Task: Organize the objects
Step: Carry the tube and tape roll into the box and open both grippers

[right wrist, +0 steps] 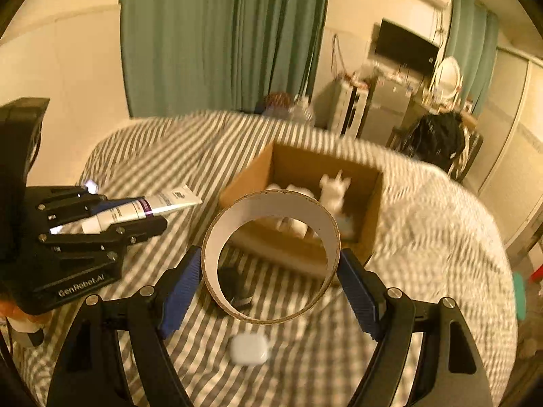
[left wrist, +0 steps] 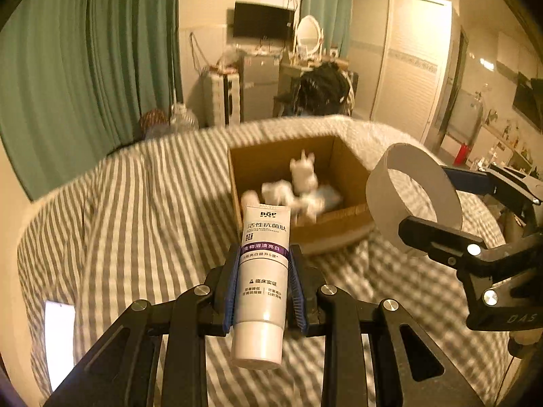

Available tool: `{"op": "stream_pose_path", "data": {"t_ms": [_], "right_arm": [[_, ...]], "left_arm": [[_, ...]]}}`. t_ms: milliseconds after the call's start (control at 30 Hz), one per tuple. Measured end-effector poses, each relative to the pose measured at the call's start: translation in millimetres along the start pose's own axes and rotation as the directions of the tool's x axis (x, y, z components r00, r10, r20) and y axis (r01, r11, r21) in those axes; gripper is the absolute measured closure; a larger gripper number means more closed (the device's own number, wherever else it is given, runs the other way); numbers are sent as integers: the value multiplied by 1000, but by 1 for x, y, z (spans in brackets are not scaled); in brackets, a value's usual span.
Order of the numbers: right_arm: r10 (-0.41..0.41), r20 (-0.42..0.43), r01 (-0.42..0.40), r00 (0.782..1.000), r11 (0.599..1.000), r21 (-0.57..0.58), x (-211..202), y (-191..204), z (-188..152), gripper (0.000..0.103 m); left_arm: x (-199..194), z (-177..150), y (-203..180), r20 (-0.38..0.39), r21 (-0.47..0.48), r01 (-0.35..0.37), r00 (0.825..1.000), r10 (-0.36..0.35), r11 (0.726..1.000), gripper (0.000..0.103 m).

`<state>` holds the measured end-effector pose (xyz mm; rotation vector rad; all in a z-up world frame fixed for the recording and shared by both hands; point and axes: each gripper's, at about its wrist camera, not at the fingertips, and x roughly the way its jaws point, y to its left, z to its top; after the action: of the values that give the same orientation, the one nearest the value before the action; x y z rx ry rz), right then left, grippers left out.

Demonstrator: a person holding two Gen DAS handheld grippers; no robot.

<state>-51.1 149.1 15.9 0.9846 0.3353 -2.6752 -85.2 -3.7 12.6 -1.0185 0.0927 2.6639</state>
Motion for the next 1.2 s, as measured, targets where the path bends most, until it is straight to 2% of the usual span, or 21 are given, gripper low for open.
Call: {"op": "stream_pose_path", "data": {"t_ms": [200, 333, 500, 600, 700, 733, 800, 900, 1000, 1100, 1200], "right_arm": [[-23, 103, 23, 994, 1000, 4, -11, -21, 51, 24], [-35, 138, 35, 990, 999, 7, -2, -34, 80, 24], [-58, 198, 46, 978, 997, 68, 16, -66, 119, 24], [-66, 224, 43, 972, 994, 105, 30, -85, 142, 24], [-58, 215, 29, 975, 990, 138, 57, -101, 150, 24], [-58, 205, 28, 977, 989, 148, 69, -105, 150, 24], [-54, 168, 25, 984, 985, 169, 98, -113, 138, 24], [-31, 76, 16, 997, 982, 186, 139, -116, 110, 24], [-19, -4, 20, 1000, 983, 185, 163, -121, 91, 24], [-35, -18, 37, 999, 985, 170, 165, -120, 81, 24], [-14, -28, 19, 1000, 984, 180, 168, -121, 74, 24]], "left_arm": [[10, 58, -2, 87, 6, 25, 996, -25, 1000, 76], [25, 90, -2, 122, 9, 25, 992, -26, 1000, 76], [60, 140, 4, 155, 7, 28, 988, -29, 1000, 76], [89, 154, 3, 153, 26, 12, 988, -16, 1000, 76], [124, 145, 6, 102, 24, 27, 994, -29, 999, 76], [143, 135, 7, 49, 22, 50, 998, -51, 999, 76], [170, 118, 8, -42, 24, 71, 997, -70, 997, 76], [194, 107, 4, -111, 39, 57, 992, -52, 998, 76], [205, 96, -1, -136, 40, 64, 989, -58, 997, 76], [212, 90, -5, -161, 29, 88, 984, -82, 996, 76], [216, 89, -3, -168, 13, 88, 982, -85, 996, 76]]}}
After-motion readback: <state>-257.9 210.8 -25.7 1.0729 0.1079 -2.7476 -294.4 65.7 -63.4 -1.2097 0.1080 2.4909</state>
